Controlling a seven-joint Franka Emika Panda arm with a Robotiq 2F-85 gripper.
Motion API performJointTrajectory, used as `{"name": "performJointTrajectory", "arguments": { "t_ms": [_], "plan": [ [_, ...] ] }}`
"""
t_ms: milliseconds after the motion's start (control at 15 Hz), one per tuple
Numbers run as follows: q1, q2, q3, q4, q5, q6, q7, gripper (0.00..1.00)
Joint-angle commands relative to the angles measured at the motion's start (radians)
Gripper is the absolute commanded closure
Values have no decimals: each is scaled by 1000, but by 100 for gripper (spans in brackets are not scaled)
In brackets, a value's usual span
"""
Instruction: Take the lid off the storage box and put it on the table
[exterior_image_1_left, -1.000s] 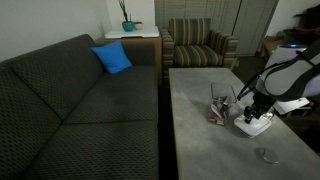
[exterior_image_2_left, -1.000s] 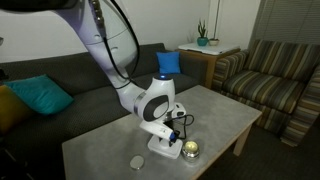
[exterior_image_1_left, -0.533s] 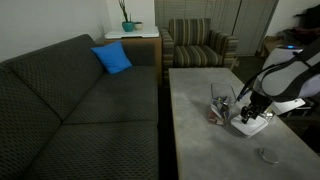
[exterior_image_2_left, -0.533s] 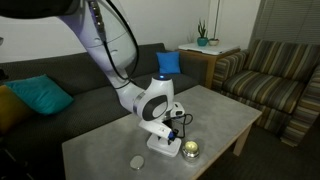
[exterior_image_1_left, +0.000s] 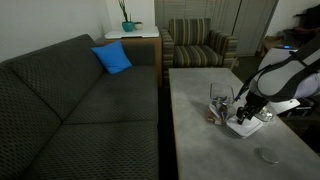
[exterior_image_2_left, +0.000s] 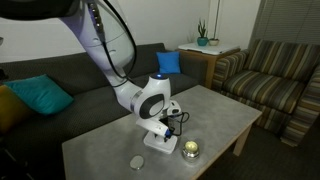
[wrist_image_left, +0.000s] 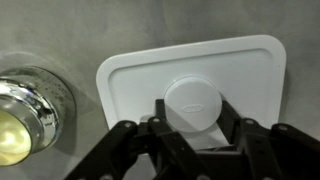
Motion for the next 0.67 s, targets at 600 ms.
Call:
{"name": "performJointTrajectory", "arguments": {
  "t_ms": [600],
  "plan": [
    [-1, 0, 3, 23, 8, -8, -35, 71]
  ]
}}
